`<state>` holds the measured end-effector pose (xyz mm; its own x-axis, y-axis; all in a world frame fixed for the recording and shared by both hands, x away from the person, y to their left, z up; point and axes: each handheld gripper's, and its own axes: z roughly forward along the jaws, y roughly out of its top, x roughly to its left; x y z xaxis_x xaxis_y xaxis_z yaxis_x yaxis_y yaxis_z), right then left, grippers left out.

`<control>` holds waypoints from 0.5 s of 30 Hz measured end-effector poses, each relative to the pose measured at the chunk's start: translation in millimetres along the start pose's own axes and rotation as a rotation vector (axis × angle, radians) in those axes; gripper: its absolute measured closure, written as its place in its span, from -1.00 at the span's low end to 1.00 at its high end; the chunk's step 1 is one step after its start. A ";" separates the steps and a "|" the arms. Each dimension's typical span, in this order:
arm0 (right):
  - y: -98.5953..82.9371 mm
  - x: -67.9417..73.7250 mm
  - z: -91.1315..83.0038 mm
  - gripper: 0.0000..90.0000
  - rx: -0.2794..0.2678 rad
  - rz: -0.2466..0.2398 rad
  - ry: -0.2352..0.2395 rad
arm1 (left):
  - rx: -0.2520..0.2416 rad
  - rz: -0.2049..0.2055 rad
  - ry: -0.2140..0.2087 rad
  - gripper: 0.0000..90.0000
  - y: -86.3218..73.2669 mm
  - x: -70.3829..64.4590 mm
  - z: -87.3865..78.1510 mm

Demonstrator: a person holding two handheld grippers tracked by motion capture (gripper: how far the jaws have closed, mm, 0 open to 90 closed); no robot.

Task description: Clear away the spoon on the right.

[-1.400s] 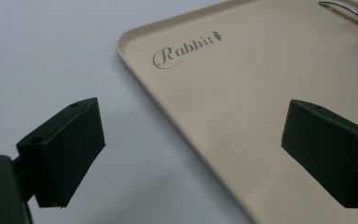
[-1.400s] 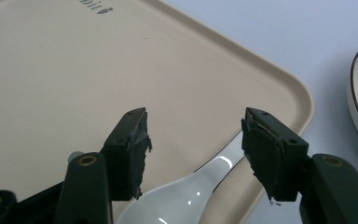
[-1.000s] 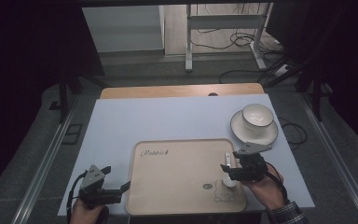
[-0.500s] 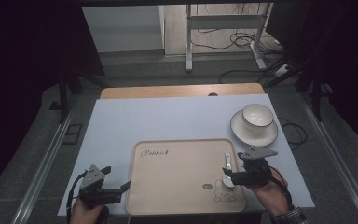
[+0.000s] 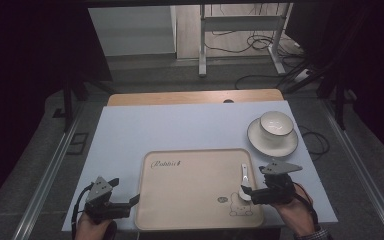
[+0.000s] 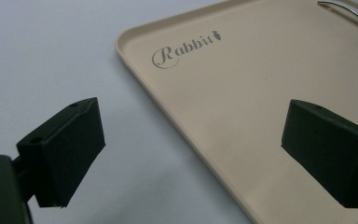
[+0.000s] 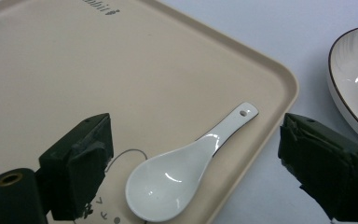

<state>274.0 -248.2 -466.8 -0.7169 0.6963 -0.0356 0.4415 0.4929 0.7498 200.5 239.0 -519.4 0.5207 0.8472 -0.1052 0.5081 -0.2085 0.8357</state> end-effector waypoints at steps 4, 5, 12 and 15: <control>-2.1 0.2 -3.8 -0.83 -0.007 0.006 -0.001 | 0.000 0.000 0.000 -0.88 0.0 0.0 0.1; -2.5 0.2 -4.5 -0.83 -0.009 0.008 -0.001 | 0.000 0.000 0.000 -0.88 0.0 0.0 0.1; -7.9 0.3 -11.4 -0.86 -0.011 0.029 -0.016 | 0.001 0.001 0.000 -0.88 0.0 0.0 0.1; -10.5 0.7 -15.2 -0.88 -0.010 0.036 -0.017 | 0.000 0.000 -0.001 -0.88 -0.1 0.1 0.1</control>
<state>260.6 -260.8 -464.7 -0.6912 0.7224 -0.0200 0.4610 0.4621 0.7576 200.6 239.1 -519.5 0.5213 0.8468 -0.1058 0.5083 -0.2085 0.8355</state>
